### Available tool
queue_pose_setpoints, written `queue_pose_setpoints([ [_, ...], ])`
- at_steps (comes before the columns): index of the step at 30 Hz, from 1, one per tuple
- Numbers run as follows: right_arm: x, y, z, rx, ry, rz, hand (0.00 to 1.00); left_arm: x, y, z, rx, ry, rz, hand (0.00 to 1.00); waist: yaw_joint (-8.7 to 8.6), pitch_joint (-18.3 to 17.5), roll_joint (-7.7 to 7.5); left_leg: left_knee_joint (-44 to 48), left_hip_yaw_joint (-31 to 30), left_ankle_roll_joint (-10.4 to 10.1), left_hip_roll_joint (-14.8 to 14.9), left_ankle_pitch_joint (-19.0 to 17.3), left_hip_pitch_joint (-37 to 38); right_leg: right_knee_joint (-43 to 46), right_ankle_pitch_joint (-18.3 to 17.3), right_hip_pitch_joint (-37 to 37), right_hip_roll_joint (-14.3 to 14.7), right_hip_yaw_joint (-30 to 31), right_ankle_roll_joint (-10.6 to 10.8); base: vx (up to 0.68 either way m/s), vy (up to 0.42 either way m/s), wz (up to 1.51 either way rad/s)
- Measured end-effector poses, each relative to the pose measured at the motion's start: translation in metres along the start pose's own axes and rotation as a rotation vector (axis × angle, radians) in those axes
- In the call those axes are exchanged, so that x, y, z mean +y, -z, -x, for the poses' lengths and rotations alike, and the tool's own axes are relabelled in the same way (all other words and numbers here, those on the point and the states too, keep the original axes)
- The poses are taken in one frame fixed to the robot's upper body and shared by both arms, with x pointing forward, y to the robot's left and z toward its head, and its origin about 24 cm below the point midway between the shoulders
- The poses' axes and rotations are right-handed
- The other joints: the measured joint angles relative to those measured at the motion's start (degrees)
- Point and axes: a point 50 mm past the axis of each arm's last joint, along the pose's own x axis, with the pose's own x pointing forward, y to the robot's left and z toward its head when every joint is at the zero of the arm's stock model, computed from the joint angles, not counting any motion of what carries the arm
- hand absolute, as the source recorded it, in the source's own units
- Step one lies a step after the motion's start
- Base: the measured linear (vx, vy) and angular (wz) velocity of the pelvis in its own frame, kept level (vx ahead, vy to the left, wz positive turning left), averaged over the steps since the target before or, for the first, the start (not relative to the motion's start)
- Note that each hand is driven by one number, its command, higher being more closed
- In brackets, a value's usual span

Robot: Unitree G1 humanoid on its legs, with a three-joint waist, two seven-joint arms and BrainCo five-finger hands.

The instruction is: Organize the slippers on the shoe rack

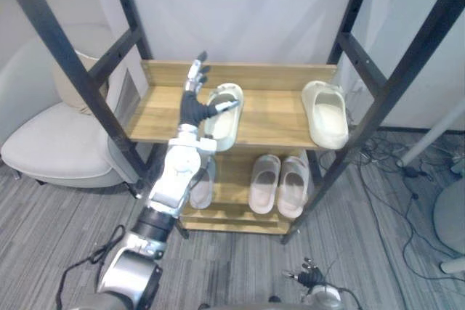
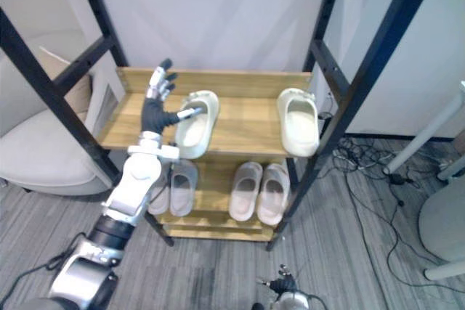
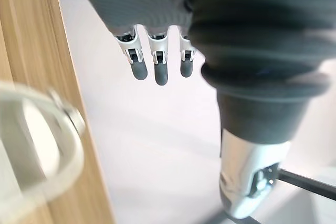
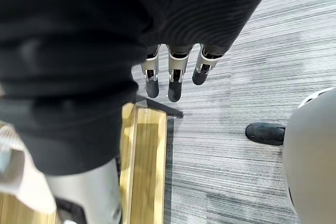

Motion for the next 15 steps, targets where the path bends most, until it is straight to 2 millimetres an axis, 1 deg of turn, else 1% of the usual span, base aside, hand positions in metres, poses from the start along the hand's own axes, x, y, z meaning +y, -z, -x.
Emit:
queue_pose_setpoints([
  [4,-0.002,0.001,0.000,0.006,0.003,-0.030,0.00,0.013,0.007,-0.017,0.031,-0.009,-0.141,0.00,-0.62,0.2,0.02,-0.1,0.2,0.0,-0.1,0.0,-0.2,0.0,0.0,-0.4,-0.1,0.2,0.0,0.00,0.002,-0.02],
  [7,-0.003,-0.001,0.000,-0.006,0.000,-0.033,0.00,0.020,0.006,-0.023,0.023,-0.012,-0.210,0.00,-0.95,0.9,0.20,-0.1,0.3,0.0,-0.2,0.0,-0.2,0.0,0.0,-0.5,-0.2,0.4,0.0,-0.01,0.001,-0.01],
  [9,-0.004,-0.001,0.002,-0.018,-0.001,-0.039,0.00,0.022,0.006,-0.024,0.019,-0.012,-0.247,0.00,-1.02,1.0,0.36,-0.1,0.7,0.1,-0.3,-0.1,-0.7,0.0,0.1,-1.2,-0.2,0.9,0.1,-0.02,0.001,-0.09],
  [13,-0.004,0.000,0.002,-0.016,-0.001,-0.044,0.00,0.025,0.013,-0.026,0.048,-0.007,-0.299,0.00,-1.18,1.2,0.55,-0.1,1.3,0.1,-0.3,0.0,-1.3,0.0,0.4,-2.2,-0.2,1.5,0.1,-0.01,0.000,-0.09],
  [14,-0.004,0.000,0.002,-0.018,-0.002,-0.046,0.00,0.030,0.018,-0.027,0.069,-0.004,-0.347,0.00,-1.79,1.2,0.71,-0.1,1.6,0.1,-0.3,-0.1,-1.3,0.0,0.5,-2.2,-0.2,1.7,0.1,0.00,0.000,-0.08],
  [15,-0.005,0.000,0.002,-0.017,0.003,-0.052,0.00,0.032,0.018,-0.030,0.076,-0.005,-0.376,0.00,-2.16,1.4,0.87,-0.1,1.7,0.1,-0.4,-0.1,-1.4,0.0,0.5,-2.2,-0.3,1.8,0.2,0.01,0.000,-0.08],
])
